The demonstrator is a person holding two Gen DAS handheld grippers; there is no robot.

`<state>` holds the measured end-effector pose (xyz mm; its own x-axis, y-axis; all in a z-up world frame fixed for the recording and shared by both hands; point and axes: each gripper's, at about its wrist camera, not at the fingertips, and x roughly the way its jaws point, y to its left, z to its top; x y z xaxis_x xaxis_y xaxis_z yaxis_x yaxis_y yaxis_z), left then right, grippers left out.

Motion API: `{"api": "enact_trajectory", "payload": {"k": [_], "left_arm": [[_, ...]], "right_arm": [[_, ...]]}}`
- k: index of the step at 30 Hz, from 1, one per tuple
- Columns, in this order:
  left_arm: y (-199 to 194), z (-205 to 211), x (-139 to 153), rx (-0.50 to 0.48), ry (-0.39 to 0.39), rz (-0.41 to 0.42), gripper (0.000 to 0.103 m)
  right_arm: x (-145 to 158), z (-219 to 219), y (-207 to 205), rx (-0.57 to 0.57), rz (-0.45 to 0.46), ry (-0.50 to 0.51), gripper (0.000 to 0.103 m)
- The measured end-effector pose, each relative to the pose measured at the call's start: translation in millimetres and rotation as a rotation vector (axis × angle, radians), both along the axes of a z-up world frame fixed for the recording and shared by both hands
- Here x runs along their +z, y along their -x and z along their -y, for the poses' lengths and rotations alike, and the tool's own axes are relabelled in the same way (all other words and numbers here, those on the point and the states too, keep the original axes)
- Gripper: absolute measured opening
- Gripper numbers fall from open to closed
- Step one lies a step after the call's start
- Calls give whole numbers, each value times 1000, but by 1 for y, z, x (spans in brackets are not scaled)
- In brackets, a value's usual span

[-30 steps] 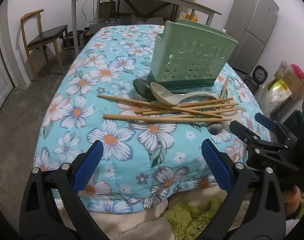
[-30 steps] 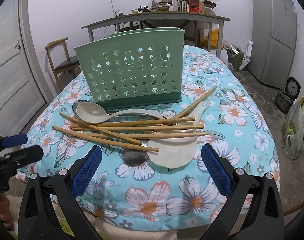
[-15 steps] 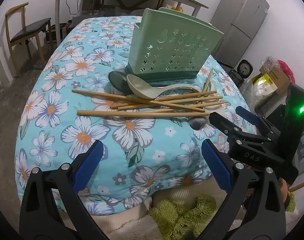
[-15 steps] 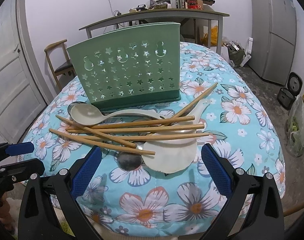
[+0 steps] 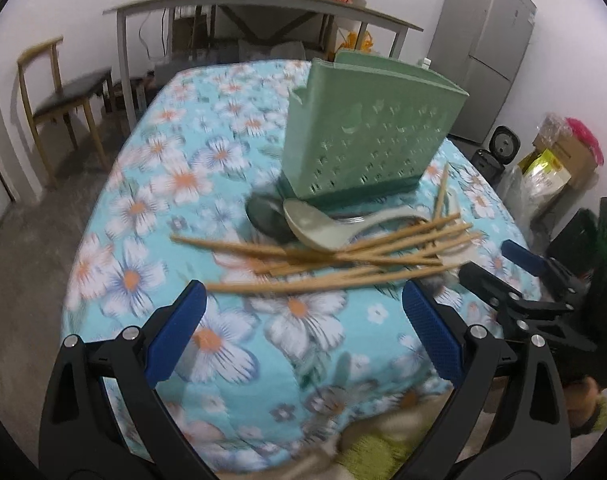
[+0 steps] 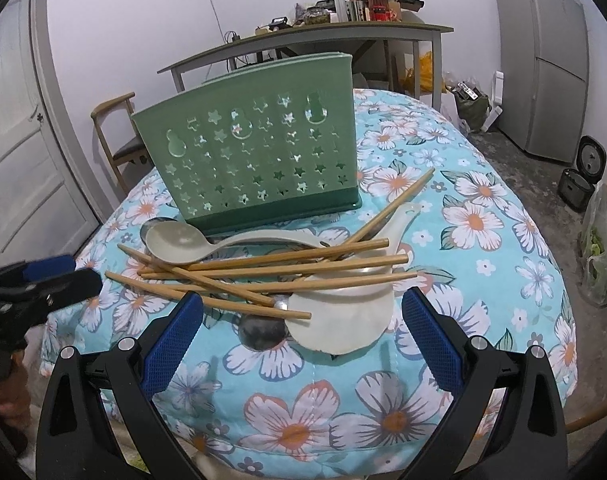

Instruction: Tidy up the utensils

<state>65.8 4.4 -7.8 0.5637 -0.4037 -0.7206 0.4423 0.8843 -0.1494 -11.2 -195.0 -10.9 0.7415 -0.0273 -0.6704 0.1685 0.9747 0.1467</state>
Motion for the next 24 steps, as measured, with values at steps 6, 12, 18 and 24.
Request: {"api": "enact_trajectory", "payload": {"k": [6,12,18,24], "left_arm": [[-22,-12,18,43,-45,128,95],[-47,-26,27,73,-35,193,95],[-60,-25,15,24,12,138,82],[-81,-21,-9,-45,78,-23,59]], "right_arm": [[4,-2,2,8,13,-5,97],[9,-5,0,20,28,-8,97],[13,-15,-6,37,25,15,97],[11,-26,-10,53,7,40,97]]}}
